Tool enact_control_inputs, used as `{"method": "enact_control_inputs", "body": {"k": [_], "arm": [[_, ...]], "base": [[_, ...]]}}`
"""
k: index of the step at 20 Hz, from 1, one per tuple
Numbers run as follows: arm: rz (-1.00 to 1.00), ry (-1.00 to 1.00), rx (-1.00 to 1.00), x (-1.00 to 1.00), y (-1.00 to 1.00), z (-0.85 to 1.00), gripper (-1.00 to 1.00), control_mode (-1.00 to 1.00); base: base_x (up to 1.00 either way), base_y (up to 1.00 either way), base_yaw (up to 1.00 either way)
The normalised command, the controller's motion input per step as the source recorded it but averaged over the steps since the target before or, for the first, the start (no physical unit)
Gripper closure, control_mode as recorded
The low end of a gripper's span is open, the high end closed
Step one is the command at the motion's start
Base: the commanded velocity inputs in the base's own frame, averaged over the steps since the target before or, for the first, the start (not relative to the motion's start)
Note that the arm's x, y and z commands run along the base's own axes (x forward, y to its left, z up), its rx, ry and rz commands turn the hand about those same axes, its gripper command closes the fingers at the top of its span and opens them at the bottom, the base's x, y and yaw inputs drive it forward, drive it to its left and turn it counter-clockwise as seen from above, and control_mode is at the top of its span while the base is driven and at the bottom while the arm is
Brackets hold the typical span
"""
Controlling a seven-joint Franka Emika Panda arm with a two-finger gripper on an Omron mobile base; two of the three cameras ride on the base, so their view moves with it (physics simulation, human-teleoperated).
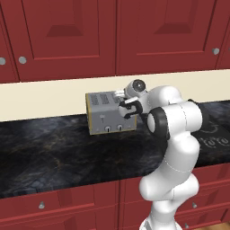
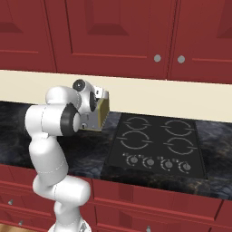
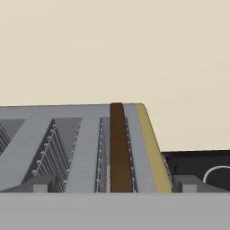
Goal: Start the toaster. Once the lever pops up, take the bread to the plate on the dining counter.
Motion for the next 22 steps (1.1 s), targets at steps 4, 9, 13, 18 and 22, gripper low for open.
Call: {"method": "enact_control_inputs", "body": {"k": [4,9,13,18,22], "arm": [[0.00,0.00,0.00,0.00,0.00,0.00,-1.00,-1.00],[0.00,0.00,0.00,0.00,0.00,0.00,1.00,-1.00],[0.00,0.00,0.00,0.00,0.00,0.00,1.00,-1.00],[0.00,0.00,0.00,0.00,0.00,0.00,1.00,-1.00],[0.00,0.00,0.00,0.00,0.00,0.00,1.00,-1.00]], "base": [[0.00,0.00,0.00],[0.00,0.00,0.00],[0.00,0.00,0.00],[0.00,0.00,0.00],[0.00,0.00,0.00]]}}
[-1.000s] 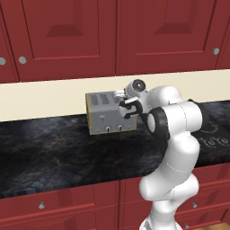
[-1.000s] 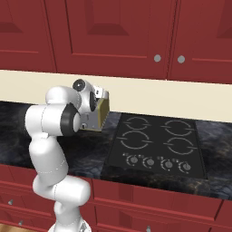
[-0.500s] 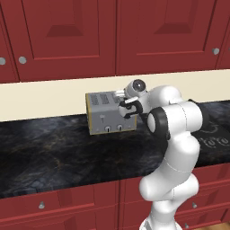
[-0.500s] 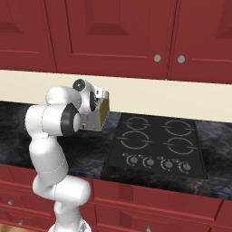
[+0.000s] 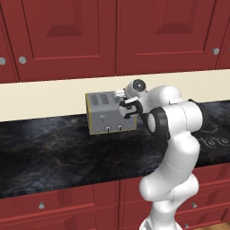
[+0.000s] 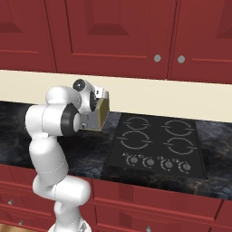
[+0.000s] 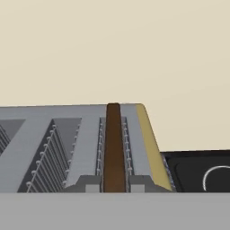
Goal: Start the toaster. Once the lever pops up, take the bread to the plate on the dining counter.
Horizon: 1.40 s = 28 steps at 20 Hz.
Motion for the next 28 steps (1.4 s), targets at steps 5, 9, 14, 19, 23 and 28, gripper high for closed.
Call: {"method": "enact_control_inputs", "body": {"k": [5,9,14,19,23,28], "arm": [[0.00,0.00,0.00,0.00,0.00,0.00,1.00,-1.00],[0.00,0.00,0.00,0.00,0.00,0.00,1.00,-1.00],[0.00,0.00,0.00,0.00,0.00,0.00,1.00,-1.00],[0.00,-0.01,0.00,0.00,0.00,0.00,1.00,-1.00],[0.00,-0.11,0.00,-0.03,0.00,0.00,1.00,-1.00],[0.00,-0.16,0.00,-0.16,0.00,0.06,1.00,-1.00]], "base": [[0.00,0.00,0.00],[0.00,0.00,0.00],[0.00,0.00,0.00],[0.00,0.00,0.00],[0.00,0.00,0.00],[0.00,0.00,0.00]]}}
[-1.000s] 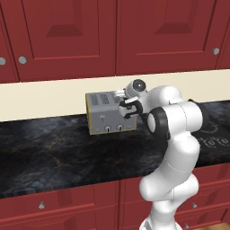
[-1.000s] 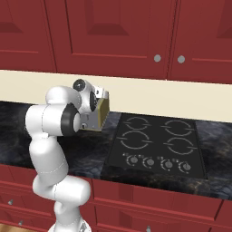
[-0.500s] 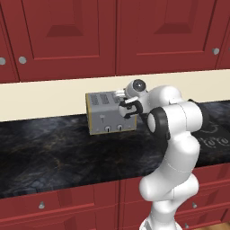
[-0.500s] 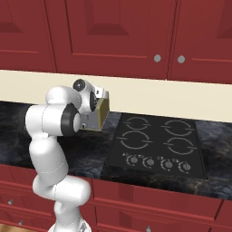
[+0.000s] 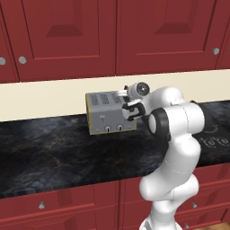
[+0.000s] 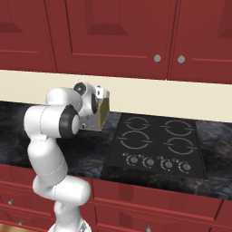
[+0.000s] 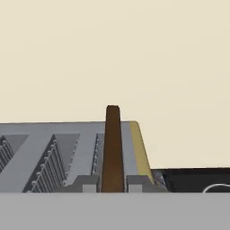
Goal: Start the toaster. Once the lever pops up, take the bread to the plate on the dining counter.
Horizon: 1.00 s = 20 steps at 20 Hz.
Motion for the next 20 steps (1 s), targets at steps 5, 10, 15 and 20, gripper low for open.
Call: {"method": "enact_control_inputs", "body": {"k": [5,10,15,20], "arm": [[0.00,-0.13,0.00,-0.20,0.00,0.15,1.00,-1.00],[0.00,-0.03,0.00,-0.11,0.00,0.32,1.00,-1.00],[0.00,0.00,0.00,-0.11,0.00,0.36,1.00,-1.00],[0.00,0.00,0.00,-0.11,0.00,0.31,1.00,-1.00]], "base": [[0.00,0.00,0.00],[0.00,0.00,0.00],[0.00,0.00,0.00],[0.00,0.00,0.00]]}}
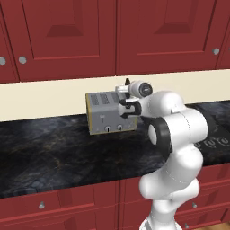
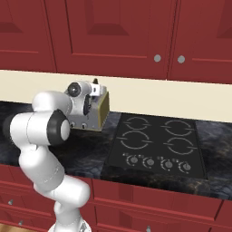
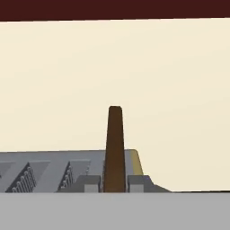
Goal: Start the toaster. Once the lever pops up, take the bread to the plate on the dining counter.
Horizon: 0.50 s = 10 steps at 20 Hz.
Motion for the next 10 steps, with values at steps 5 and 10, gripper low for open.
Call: {"method": "enact_control_inputs", "body": {"k": [5,10], "arm": [[0.00,0.00,0.00,-0.41,0.00,0.01,1.00,-1.00],[0.00,0.00,0.00,-0.55,0.00,0.05,1.00,-1.00]], "base": [[0.00,0.00,0.00],[0.00,0.00,0.00]]}}
